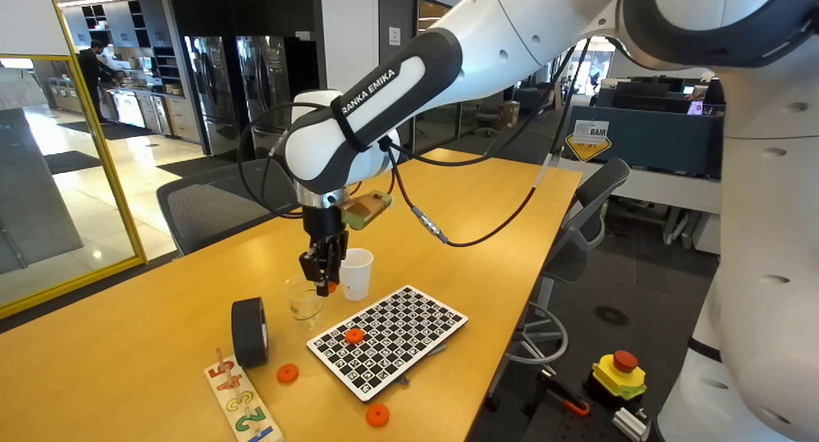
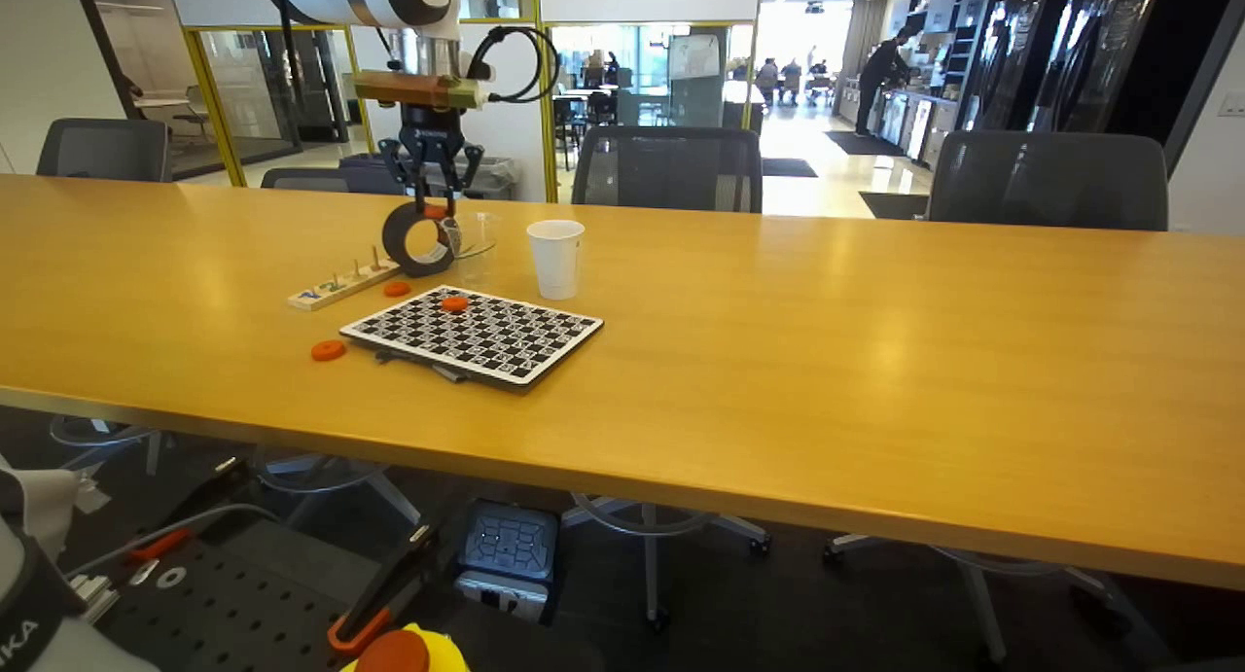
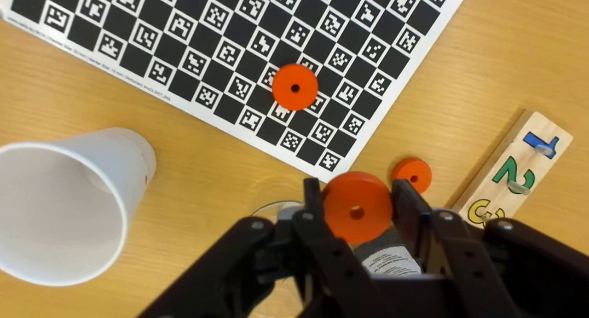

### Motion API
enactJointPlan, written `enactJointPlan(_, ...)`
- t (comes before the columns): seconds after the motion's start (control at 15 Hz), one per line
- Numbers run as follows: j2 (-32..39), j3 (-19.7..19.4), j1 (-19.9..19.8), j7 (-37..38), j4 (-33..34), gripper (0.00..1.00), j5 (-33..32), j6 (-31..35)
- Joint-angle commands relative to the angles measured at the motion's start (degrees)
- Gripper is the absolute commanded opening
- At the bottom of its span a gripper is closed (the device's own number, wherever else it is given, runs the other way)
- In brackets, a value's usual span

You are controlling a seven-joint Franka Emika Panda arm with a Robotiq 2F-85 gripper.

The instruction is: Put the blue disc in the white cup and the orange discs in the clear cup

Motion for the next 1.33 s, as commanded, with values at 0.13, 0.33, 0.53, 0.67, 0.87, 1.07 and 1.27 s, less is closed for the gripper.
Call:
enactJointPlan(0.13,7.29,0.55,0.05,-3.58,10.92,0.21,-0.74,-5.01)
enactJointPlan(0.33,10.10,0.71,0.23,-4.47,15.02,0.21,-1.06,-6.70)
enactJointPlan(0.53,12.43,0.80,0.20,-5.26,18.42,0.21,-1.11,-8.26)
enactJointPlan(0.67,13.61,0.78,0.18,-5.67,20.05,0.21,-1.13,-9.02)
enactJointPlan(0.87,14.89,0.78,0.05,-6.05,21.80,0.21,-0.99,-9.82)
enactJointPlan(1.07,15.80,0.67,0.06,-6.10,23.18,0.21,-1.11,-10.47)
enactJointPlan(1.27,16.42,0.53,0.04,-5.70,24.13,0.50,-1.09,-10.97)
